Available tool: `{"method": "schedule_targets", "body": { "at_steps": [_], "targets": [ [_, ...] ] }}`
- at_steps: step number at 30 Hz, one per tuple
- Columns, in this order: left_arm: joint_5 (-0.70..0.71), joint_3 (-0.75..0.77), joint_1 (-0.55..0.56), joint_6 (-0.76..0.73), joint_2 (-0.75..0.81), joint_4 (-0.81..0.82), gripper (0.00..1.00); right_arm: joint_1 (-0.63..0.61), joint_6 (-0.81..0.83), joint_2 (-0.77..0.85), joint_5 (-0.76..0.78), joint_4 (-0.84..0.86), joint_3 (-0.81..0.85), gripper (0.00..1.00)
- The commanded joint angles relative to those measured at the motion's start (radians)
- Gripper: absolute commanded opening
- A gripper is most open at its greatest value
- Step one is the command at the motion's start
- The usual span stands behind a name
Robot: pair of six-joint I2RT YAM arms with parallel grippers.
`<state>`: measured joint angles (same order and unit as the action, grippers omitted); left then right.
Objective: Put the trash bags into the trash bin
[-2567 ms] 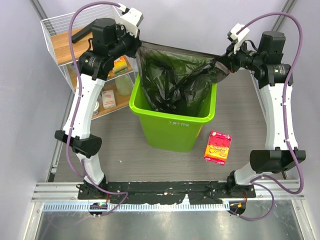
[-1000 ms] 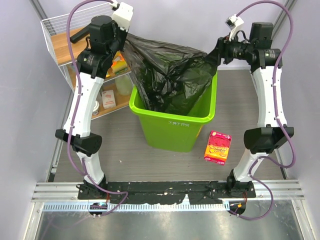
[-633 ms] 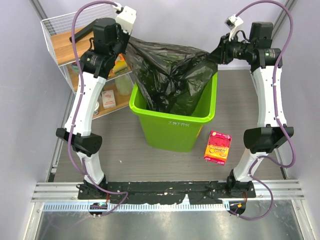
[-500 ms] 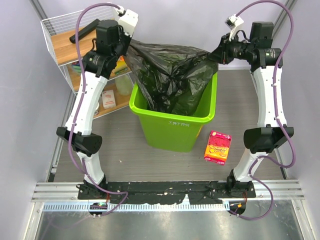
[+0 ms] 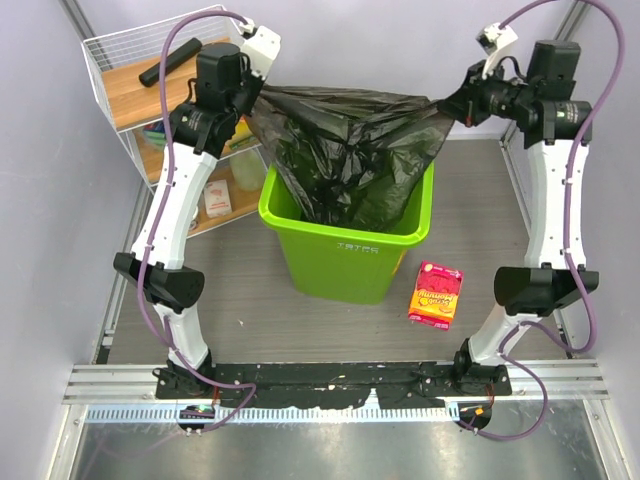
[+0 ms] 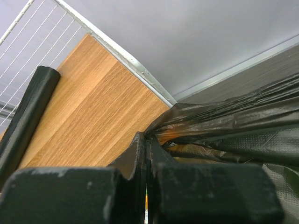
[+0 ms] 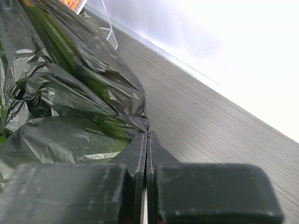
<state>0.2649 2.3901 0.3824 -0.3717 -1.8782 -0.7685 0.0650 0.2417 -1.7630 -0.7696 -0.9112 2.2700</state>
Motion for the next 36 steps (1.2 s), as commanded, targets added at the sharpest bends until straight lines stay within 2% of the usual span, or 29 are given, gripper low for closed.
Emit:
{"method": "schedule_targets", "body": {
  "at_steps": [1, 20, 36],
  "targets": [
    [-0.027, -0.005, 0.004, -0.036, 0.024, -0.031, 0.0, 0.041, 0.039, 0.088, -0.02, 0.014, -0.027, 0.01],
    [-0.062, -0.088, 0.046, -0.102, 0.016, -0.129, 0.0, 0.09, 0.217, 0.2, 0.023, -0.038, -0.268, 0.01],
    [-0.095, -0.31, 0.046, -0.108, 0.109, -0.074, 0.0, 0.096, 0.283, 0.284, 0.021, -0.002, -0.503, 0.01]
  ]
}}
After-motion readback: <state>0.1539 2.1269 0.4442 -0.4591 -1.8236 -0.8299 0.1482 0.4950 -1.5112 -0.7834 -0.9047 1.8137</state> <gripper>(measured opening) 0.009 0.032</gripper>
